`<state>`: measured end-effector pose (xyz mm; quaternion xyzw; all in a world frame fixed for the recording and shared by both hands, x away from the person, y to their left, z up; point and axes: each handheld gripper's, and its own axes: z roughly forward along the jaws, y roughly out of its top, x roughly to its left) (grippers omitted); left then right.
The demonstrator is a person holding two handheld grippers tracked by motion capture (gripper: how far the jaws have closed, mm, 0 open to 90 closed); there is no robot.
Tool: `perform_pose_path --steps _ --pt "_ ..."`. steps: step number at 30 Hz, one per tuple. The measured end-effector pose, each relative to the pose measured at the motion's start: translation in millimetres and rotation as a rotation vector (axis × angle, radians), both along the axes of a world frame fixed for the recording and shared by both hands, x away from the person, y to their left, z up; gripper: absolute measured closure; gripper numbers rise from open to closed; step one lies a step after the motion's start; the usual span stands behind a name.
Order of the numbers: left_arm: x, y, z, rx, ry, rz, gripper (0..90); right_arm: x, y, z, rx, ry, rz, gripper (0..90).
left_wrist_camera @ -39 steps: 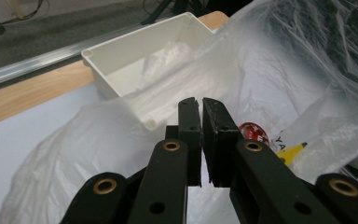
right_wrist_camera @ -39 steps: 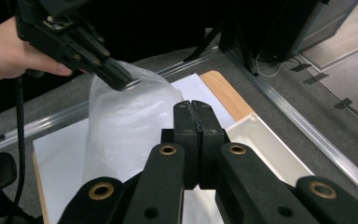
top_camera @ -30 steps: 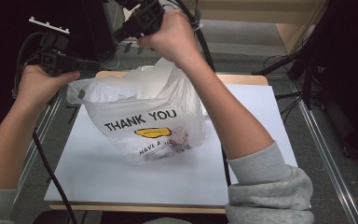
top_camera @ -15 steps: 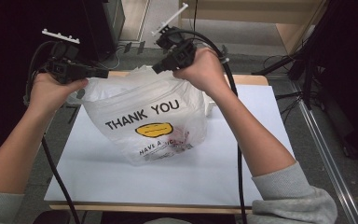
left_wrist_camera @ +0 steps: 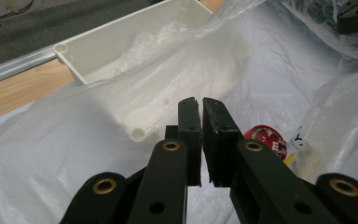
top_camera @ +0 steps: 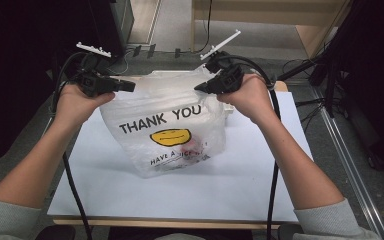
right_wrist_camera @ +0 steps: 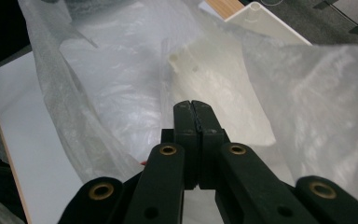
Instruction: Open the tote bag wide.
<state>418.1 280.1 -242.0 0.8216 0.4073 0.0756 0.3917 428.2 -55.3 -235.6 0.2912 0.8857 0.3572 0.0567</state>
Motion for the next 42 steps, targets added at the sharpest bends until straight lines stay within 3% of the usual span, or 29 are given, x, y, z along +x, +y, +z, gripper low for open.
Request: perform_pose_path --steps 14,19,24,32,42 --pt "-22.0 -4.8 -23.7 -0.058 -0.009 -0.031 86.8 -16.8 -32.8 -32.7 0.005 0.03 -0.043 90.0" --pt "-23.5 -5.0 -35.2 -0.069 0.013 -0.03 86.4 -18.5 -35.5 -40.2 0.02 0.033 -0.043 90.0" --pt "-25.3 -8.0 -34.8 -0.069 0.011 -0.037 86.4 -19.7 -30.5 -38.0 0.046 0.011 -0.036 90.0" --pt "-28.4 -14.9 -46.0 -0.078 0.027 -0.045 86.4 -19.8 -17.2 -35.5 0.06 -0.004 -0.025 90.0" --pt "-33.7 -24.0 -52.5 -0.085 0.037 -0.067 86.6 -18.6 11.4 -16.2 0.108 -0.066 -0.012 90.0"
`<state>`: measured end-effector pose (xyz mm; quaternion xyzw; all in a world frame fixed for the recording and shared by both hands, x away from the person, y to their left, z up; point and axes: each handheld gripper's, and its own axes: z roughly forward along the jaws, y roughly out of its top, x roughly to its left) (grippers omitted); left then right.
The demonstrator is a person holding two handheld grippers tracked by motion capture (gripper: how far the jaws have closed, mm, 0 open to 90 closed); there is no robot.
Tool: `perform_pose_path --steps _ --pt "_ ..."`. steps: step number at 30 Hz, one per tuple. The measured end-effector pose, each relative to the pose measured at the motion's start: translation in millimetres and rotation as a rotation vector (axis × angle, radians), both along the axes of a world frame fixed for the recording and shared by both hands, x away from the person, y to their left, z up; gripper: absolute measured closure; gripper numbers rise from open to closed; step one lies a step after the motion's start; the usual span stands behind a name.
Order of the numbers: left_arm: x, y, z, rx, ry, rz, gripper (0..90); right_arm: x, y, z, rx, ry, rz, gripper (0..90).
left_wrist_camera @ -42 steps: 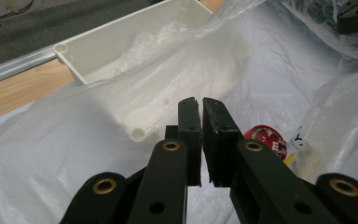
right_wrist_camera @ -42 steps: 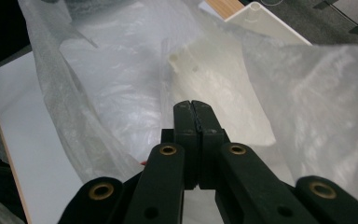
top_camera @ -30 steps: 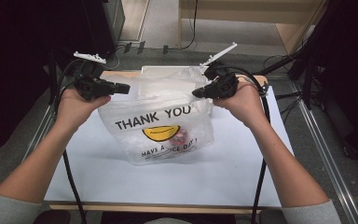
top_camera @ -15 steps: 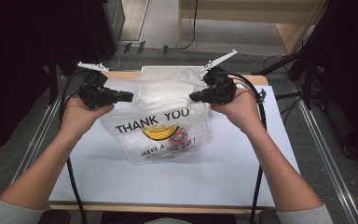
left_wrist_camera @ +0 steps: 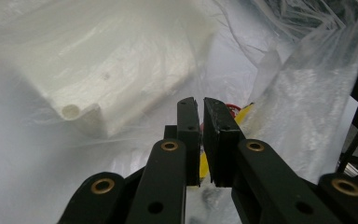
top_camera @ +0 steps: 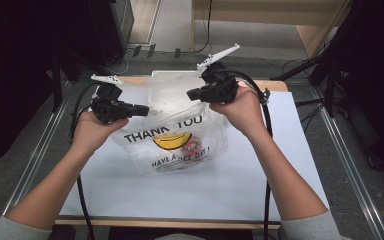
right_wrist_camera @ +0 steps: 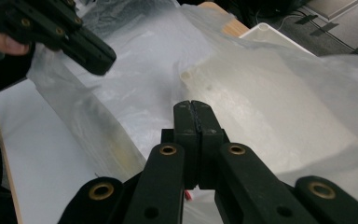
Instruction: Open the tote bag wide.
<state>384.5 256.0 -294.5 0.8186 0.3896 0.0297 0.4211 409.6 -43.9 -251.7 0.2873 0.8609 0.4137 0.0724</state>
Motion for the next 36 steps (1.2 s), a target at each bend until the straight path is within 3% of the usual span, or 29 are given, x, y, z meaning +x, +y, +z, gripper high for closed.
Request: perform_pose_path --steps 4,11,13,17,20,28,31,36 --pt "-1.1 -5.1 -0.6 0.003 0.003 -0.011 86.6 4.0 9.7 0.8 0.021 0.011 0.005 90.0" --pt "-3.6 -17.5 -3.7 0.006 0.01 -0.046 86.6 8.1 29.7 25.0 -0.004 -0.055 0.003 90.0" --pt "-5.5 -20.2 -4.7 0.006 0.013 -0.051 86.6 11.6 34.1 27.0 -0.021 -0.054 -0.002 90.0" --pt "-9.4 -21.3 -7.3 0.001 0.016 -0.063 86.6 23.0 30.7 8.6 -0.066 0.002 -0.021 90.0" --pt "-10.1 -20.6 -9.3 -0.005 0.019 -0.067 86.6 25.4 19.7 -9.1 -0.055 0.048 -0.032 90.0" --pt "-9.7 -20.6 -11.6 -0.011 0.023 -0.059 86.6 18.3 1.6 -46.5 -0.104 0.121 -0.033 90.0" --pt "-8.7 -19.4 -11.5 -0.005 0.022 -0.05 86.4 14.9 -8.3 -60.1 -0.098 0.149 -0.038 90.0" --pt "-6.6 -15.2 -12.3 0.021 -0.012 -0.011 85.6 8.1 -17.3 -77.9 -0.117 0.172 -0.047 90.0"
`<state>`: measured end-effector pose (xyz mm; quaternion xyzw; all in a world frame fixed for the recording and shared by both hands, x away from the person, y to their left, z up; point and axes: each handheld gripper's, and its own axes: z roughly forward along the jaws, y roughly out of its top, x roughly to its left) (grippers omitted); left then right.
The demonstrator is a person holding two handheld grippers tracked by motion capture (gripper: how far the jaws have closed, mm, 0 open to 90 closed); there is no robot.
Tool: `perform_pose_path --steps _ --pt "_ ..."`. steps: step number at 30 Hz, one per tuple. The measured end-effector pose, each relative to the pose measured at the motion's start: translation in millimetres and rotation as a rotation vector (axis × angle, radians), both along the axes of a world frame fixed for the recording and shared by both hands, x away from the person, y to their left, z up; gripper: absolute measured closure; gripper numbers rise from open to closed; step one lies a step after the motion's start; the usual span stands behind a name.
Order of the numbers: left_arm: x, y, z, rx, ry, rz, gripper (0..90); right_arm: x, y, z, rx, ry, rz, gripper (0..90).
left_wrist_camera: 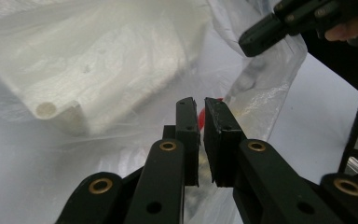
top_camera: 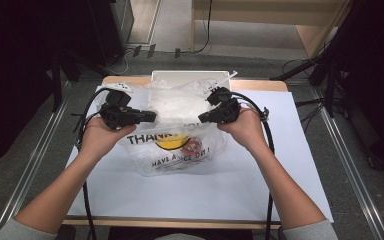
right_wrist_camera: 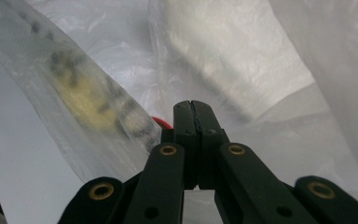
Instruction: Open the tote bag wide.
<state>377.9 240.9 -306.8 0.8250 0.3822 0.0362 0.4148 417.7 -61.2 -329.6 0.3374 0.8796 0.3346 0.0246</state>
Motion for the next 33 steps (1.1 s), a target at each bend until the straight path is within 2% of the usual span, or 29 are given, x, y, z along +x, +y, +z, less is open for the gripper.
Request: perform_pose_path --steps 4,7,10,11,12,13,14,17,19,21,27,33 --pt "2.7 2.2 -2.4 0.01 0.003 0.01 85.1 -3.5 -4.3 -13.0 -0.003 0.013 -0.01 90.0" --pt "8.2 0.8 -13.4 0.025 0.03 0.02 85.2 -4.1 -6.3 -20.3 0.002 0.025 -0.014 90.0" --pt "8.8 -0.2 -19.5 0.02 0.039 0.022 85.5 -6.7 -8.9 -25.5 0.005 0.031 -0.02 90.0" --pt "9.2 -1.0 -26.3 0.017 0.047 0.019 85.6 -7.8 -9.9 -27.5 0.002 0.03 -0.023 90.0" --pt "9.2 -1.0 -26.3 0.017 0.047 0.019 85.6 -7.8 -9.9 -27.5 0.002 0.03 -0.023 90.0" --pt "9.5 -1.8 -33.2 0.014 0.062 0.021 85.6 -9.6 -12.1 -30.8 -0.006 0.032 -0.025 90.0" --pt "9.5 -1.8 -33.2 0.014 0.062 0.021 85.7 -9.6 -12.1 -30.8 -0.006 0.032 -0.025 90.0" --pt "10.5 -3.1 -45.5 0.009 0.084 0.022 85.7 -12.8 -18.4 -35.9 -0.007 0.039 -0.04 90.0" --pt "10.3 -3.7 -48.1 0.006 0.085 0.019 85.7 -13.4 -20.3 -37.6 -0.005 0.039 -0.042 90.0" --pt "10.2 -5.5 -55.6 -0.009 0.092 0.014 85.8 -16.5 -25.3 -44.2 -0.001 0.048 -0.053 90.0" --pt "9.9 -9.9 -69.5 -0.005 0.119 0.0 85.8 -25.6 -34.0 -58.4 0.006 0.063 -0.066 90.0" --pt "5.1 -12.5 -79.6 -0.01 0.109 -0.016 85.9 -33.3 -41.6 -69.5 0.021 0.081 -0.083 90.0"
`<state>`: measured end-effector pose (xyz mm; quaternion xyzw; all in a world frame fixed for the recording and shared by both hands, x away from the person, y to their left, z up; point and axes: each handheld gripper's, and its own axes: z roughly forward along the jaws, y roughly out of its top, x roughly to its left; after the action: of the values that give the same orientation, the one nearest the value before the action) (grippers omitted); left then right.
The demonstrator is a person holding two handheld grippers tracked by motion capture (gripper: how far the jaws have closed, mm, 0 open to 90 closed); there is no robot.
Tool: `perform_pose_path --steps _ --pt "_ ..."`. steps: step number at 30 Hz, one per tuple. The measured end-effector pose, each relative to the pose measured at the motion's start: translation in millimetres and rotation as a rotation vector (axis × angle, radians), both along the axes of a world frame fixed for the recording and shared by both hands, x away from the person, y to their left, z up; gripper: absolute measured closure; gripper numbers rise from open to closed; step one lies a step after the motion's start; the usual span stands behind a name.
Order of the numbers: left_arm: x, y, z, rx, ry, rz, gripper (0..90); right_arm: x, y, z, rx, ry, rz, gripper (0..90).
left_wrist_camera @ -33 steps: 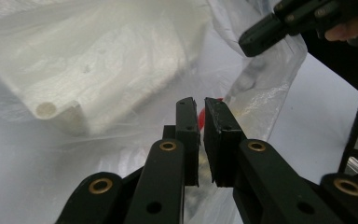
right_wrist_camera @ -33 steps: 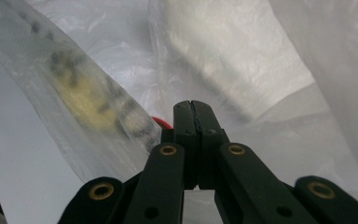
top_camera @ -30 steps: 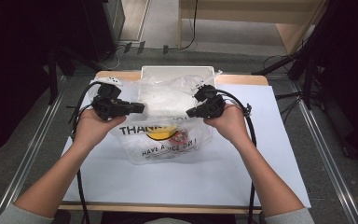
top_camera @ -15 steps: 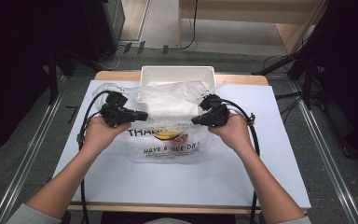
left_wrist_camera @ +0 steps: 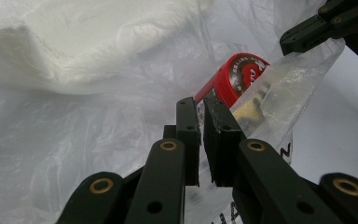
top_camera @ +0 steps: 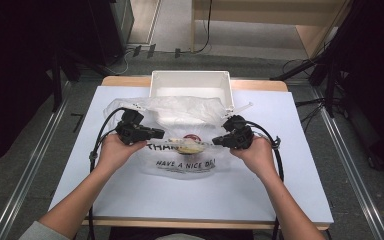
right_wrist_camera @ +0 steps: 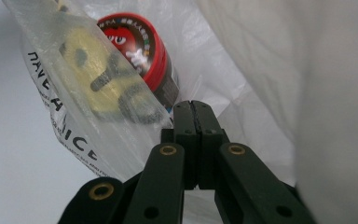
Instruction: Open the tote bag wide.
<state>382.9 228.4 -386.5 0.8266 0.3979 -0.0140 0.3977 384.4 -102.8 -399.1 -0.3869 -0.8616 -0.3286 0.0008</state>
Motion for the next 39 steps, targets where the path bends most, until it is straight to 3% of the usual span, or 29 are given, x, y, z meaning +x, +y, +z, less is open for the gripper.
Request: perform_pose_path --steps 14,28,33,35,39 --pt "-8.8 1.6 -24.6 0.02 0.016 -0.004 86.1 -18.4 -5.4 -21.3 0.03 -0.038 -0.013 90.0" --pt "-18.9 7.5 -52.0 0.063 0.007 0.005 87.2 -35.9 -8.4 -41.2 0.067 -0.154 -0.051 90.0" --pt "-18.4 8.4 -56.6 0.05 0.013 0.018 87.2 -37.5 -5.7 -48.4 0.072 -0.176 -0.067 90.0" --pt "-18.7 7.4 -53.7 0.025 -0.01 0.025 87.2 -34.9 -5.1 -52.5 0.083 -0.175 -0.085 90.0" --pt "-19.3 5.1 -50.9 0.018 -0.052 0.036 87.2 -32.6 -4.5 -57.1 0.078 -0.188 -0.105 90.0"
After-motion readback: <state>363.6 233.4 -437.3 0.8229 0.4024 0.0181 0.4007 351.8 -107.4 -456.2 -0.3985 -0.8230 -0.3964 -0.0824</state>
